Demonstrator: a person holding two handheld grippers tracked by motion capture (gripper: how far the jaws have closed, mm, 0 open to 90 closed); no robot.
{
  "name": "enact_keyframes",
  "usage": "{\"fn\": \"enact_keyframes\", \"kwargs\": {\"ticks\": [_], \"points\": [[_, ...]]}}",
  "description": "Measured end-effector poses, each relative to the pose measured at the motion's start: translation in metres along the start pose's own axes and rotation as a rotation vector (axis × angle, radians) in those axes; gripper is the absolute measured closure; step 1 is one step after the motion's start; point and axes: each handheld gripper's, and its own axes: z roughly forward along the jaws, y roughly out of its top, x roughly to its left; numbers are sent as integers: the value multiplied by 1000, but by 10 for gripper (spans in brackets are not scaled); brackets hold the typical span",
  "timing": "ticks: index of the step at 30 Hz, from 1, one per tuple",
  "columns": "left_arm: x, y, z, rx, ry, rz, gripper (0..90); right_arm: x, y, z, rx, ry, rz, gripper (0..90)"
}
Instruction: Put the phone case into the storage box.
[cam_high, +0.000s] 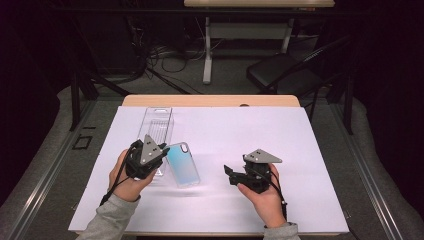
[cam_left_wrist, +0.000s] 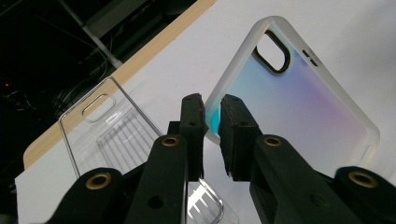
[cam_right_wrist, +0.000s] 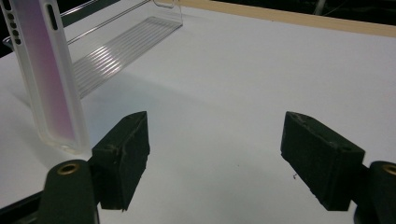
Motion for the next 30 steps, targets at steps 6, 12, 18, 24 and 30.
{"fn": "enact_keyframes", "kwargs": {"ticks": [6, 12, 18, 24, 30], "points": [[6, -1, -2, -2, -3, -45, 805, 0, -1, 1, 5, 1, 3, 240], [13, -2, -6, -11, 18, -54, 804, -2, -4, 1, 12, 3, 12, 245], [18, -4, -9, -14, 33, -74, 804, -2, -5, 2, 12, 6, 14, 248], [24, -6, -11, -16, 29, -88, 805, -3, -5, 2, 9, 3, 10, 251], [30, -8, -13, -18, 37, -97, 805, -4, -5, 1, 9, -4, 4, 252]]}}
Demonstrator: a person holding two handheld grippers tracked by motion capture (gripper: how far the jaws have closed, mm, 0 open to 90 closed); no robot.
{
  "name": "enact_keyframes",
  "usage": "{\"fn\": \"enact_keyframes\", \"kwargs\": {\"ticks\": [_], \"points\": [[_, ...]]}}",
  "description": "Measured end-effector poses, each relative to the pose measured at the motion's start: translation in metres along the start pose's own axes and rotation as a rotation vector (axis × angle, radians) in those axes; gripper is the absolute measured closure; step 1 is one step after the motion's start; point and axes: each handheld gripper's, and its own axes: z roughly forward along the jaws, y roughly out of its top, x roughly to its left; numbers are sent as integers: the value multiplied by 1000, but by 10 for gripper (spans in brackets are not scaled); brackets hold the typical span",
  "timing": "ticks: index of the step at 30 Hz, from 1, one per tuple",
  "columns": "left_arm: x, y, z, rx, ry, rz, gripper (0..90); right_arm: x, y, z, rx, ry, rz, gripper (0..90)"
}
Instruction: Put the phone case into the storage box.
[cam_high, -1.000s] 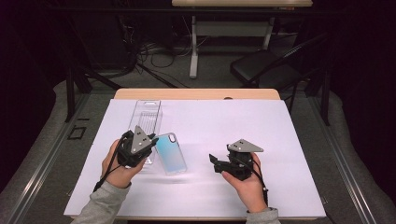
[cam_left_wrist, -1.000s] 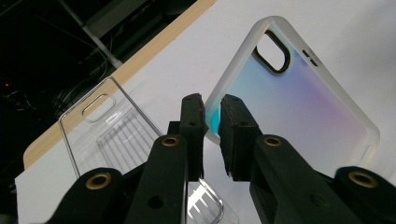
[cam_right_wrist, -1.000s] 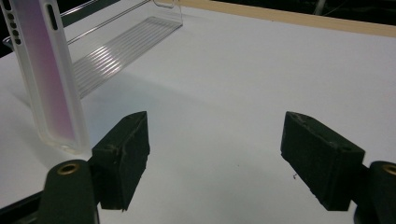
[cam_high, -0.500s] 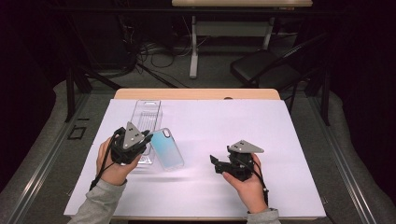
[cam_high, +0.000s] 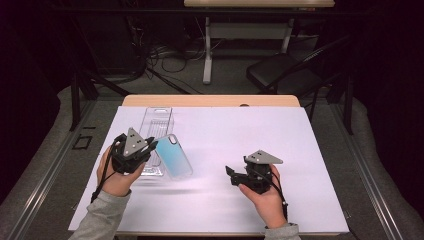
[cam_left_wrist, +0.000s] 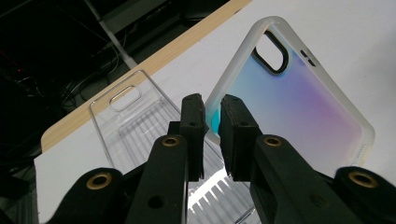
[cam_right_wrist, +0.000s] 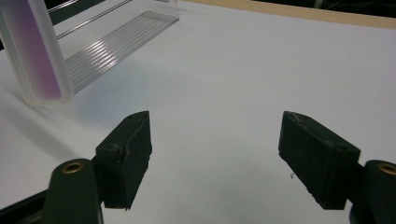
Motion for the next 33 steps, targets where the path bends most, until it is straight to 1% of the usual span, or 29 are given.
{"fn": "enact_keyframes", "kwargs": {"ticks": [3, 6, 9, 12, 13, 14, 18, 20, 22, 25, 27, 29, 32, 33], "points": [[4, -2, 0, 3, 13, -10, 805, 1, 0, 0, 3, -1, 2, 254], [7, -3, 1, -4, 8, -16, 805, 2, -1, 0, 3, -5, -1, 255], [9, -4, 1, -6, 15, -20, 805, 2, -1, 0, 5, -5, -3, 256], [11, -3, 2, -3, 15, -19, 805, 1, 0, 0, 2, -5, 1, 257], [12, -2, 2, -3, 15, -18, 805, 0, 0, 0, 1, -6, -5, 257], [13, -2, 3, -6, 14, -22, 805, 0, 0, -1, -1, -7, -4, 257], [16, 0, 8, -10, -12, -38, 805, -1, 1, -2, -8, -10, 3, 259], [17, 2, 11, -14, -27, -56, 805, -2, 1, -2, -11, -11, 6, 259], [18, 4, 14, -16, -41, -54, 805, -3, 1, -3, -13, -14, 7, 259], [21, 8, 17, -9, -45, -51, 806, -3, 1, -3, -7, -16, 10, 259], [24, 10, 20, -9, -47, -42, 805, -4, 1, -3, -10, -19, 5, 259], [28, 13, 21, -9, -50, -46, 805, -5, 1, -3, -9, -21, 4, 259], [35, 17, 22, -19, -50, -34, 806, -5, 1, -4, -9, -25, 9, 259], [37, 18, 22, -21, -48, -38, 806, -6, 1, -4, -9, -26, 7, 259]]}}
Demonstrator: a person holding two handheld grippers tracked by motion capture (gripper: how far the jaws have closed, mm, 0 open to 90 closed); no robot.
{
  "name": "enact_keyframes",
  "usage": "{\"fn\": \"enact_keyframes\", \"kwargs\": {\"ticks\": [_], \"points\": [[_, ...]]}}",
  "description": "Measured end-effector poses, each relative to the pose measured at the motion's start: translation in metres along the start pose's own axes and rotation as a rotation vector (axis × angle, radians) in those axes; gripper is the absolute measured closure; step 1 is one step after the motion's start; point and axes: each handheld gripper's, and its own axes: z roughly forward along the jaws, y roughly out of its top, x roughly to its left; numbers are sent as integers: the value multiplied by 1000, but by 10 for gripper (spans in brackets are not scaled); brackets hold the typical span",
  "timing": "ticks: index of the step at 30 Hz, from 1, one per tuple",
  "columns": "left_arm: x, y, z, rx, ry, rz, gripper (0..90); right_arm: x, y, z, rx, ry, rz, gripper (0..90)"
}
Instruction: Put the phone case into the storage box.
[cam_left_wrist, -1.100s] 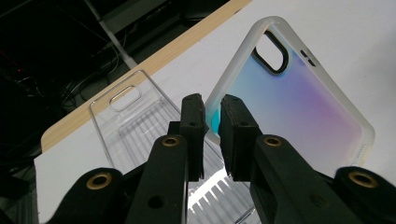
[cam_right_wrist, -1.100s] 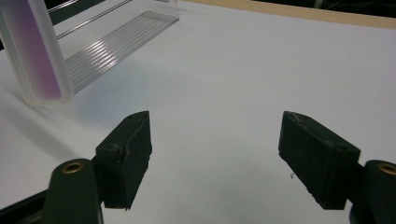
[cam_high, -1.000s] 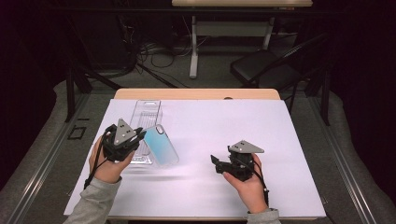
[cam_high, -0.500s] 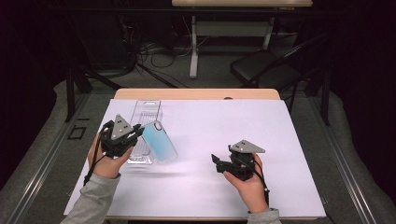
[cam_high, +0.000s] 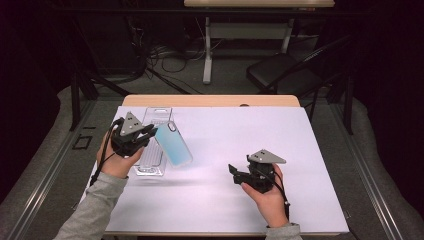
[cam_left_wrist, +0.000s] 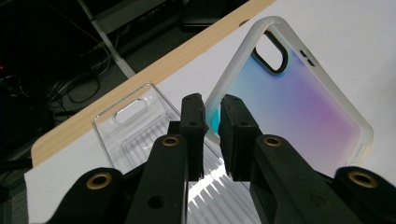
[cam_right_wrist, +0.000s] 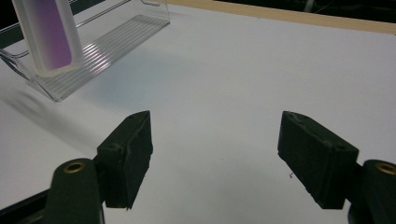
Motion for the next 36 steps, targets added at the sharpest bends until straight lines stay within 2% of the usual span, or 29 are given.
{"fn": "enact_keyframes", "kwargs": {"ticks": [9, 20, 22, 26, 36], "points": [[19, 8, 7, 5, 7, 2, 806, -1, 0, 0, -1, -6, 1, 261], [34, 17, 22, 4, 5, 63, 805, -2, 0, 1, -1, -8, 5, 263], [36, 20, 24, 4, 8, 63, 805, -2, 0, 0, 0, -11, 4, 263], [41, 25, 27, -11, 19, 85, 805, -2, -1, 1, 1, -12, 7, 264], [51, 38, 36, 1, 55, 136, 805, -2, -1, 2, 11, -12, 11, 264]]}}
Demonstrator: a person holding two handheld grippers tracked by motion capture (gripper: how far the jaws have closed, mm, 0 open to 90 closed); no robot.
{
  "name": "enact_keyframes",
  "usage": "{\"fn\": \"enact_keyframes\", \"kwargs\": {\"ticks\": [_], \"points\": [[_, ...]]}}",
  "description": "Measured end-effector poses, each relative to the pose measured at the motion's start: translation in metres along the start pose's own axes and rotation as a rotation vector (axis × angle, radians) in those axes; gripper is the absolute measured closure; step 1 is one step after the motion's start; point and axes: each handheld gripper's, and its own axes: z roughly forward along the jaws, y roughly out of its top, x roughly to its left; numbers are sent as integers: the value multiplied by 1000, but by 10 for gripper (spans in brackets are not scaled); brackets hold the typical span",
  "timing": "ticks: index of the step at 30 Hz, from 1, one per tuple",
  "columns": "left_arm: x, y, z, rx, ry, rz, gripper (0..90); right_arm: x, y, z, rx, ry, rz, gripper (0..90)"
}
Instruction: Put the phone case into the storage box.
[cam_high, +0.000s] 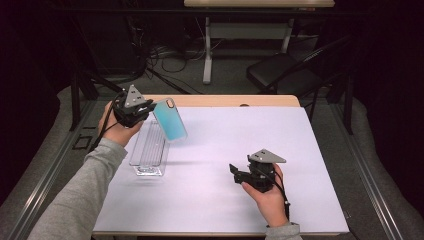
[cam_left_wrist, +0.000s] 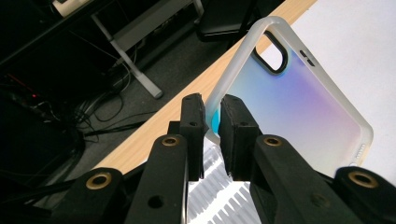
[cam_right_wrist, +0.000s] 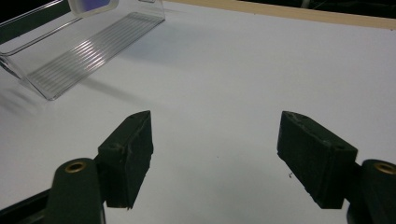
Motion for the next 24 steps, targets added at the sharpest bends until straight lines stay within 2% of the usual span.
{"fn": "enact_keyframes", "kwargs": {"ticks": [5, 14, 24], "points": [[5, 3, 6, 2, 20, 44, 805, 0, 0, 0, -6, -1, 1, 267], [14, 1, 13, 2, 64, 72, 805, 0, -1, 1, 1, -2, -2, 267], [28, -6, 18, 16, 121, 65, 805, 1, -2, 2, 1, -3, -4, 267]]}}
